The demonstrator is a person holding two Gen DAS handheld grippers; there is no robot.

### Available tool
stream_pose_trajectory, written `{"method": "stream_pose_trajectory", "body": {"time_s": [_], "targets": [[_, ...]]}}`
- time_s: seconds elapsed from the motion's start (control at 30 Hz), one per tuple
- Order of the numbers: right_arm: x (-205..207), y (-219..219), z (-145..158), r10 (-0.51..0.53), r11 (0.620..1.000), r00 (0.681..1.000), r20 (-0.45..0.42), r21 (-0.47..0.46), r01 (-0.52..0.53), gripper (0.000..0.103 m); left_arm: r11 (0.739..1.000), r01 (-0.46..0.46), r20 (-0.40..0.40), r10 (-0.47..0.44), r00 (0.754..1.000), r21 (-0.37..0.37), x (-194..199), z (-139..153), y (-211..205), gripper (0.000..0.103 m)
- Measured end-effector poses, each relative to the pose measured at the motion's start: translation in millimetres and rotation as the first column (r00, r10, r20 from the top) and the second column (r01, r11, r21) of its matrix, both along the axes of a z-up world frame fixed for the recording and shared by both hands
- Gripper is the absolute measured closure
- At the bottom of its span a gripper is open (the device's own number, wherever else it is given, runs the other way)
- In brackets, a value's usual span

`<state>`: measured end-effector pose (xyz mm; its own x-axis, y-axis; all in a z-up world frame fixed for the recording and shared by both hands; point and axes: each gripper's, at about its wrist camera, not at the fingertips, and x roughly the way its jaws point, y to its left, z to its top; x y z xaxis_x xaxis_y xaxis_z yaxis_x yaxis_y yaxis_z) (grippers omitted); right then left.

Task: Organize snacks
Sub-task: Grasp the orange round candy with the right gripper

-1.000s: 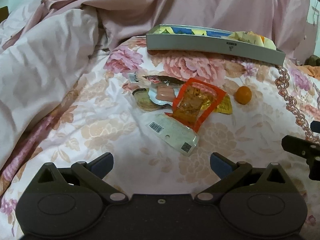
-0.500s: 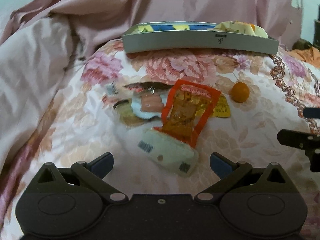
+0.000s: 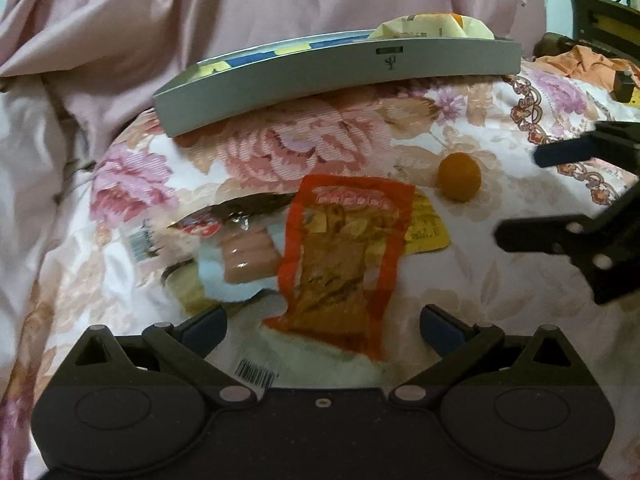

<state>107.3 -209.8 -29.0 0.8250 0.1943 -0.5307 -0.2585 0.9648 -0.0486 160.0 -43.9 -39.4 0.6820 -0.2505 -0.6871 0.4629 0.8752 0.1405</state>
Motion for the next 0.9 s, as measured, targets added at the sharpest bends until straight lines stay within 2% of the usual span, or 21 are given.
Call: {"method": "stream_pose_trajectory", "body": {"time_s": [0.27, 0.5, 0.57, 0.67, 0.77, 0.83, 0.9], "targets": [[49, -7, -2, 0.085, 0.995, 0.996, -0.008, 0.049, -0.084, 0.001, 0.999, 0.02, -0.058, -0.022, 0.998, -0.037, 18, 0, 0, 0.001], [72, -15, -14, 0.098, 0.989, 0.994, -0.054, 0.116, -0.091, 0.015, 0.998, 0.02, -0.068, -0.024, 0.997, -0.058, 17, 0, -1, 0.011], [72, -17, -15, 0.101, 0.987, 0.994, -0.05, 0.132, -0.094, 0.021, 0.998, 0.014, -0.074, -0.019, 0.997, -0.06, 15, 1, -2, 0.017], [71, -18, -15, 0.114, 0.984, 0.992, -0.053, 0.147, -0.105, 0.035, 0.998, 0.007, -0.08, -0.011, 0.997, -0.055, 10, 4, -5, 0.023], [70, -16, -14, 0.122, 0.982, 0.991, -0.061, 0.153, -0.112, 0.052, 0.998, -0.003, -0.087, -0.002, 0.996, -0.057, 5, 6, -5, 0.029], [67, -15, -13, 0.119, 0.982, 0.991, -0.067, 0.157, -0.107, 0.066, 0.998, -0.021, -0.096, 0.015, 0.995, -0.057, 0, 8, -5, 0.03], [63, -13, -12, 0.123, 0.981, 0.99, -0.072, 0.161, -0.11, 0.067, 0.997, -0.043, -0.11, 0.036, 0.993, -0.062, -5, 9, -4, 0.031]]}}
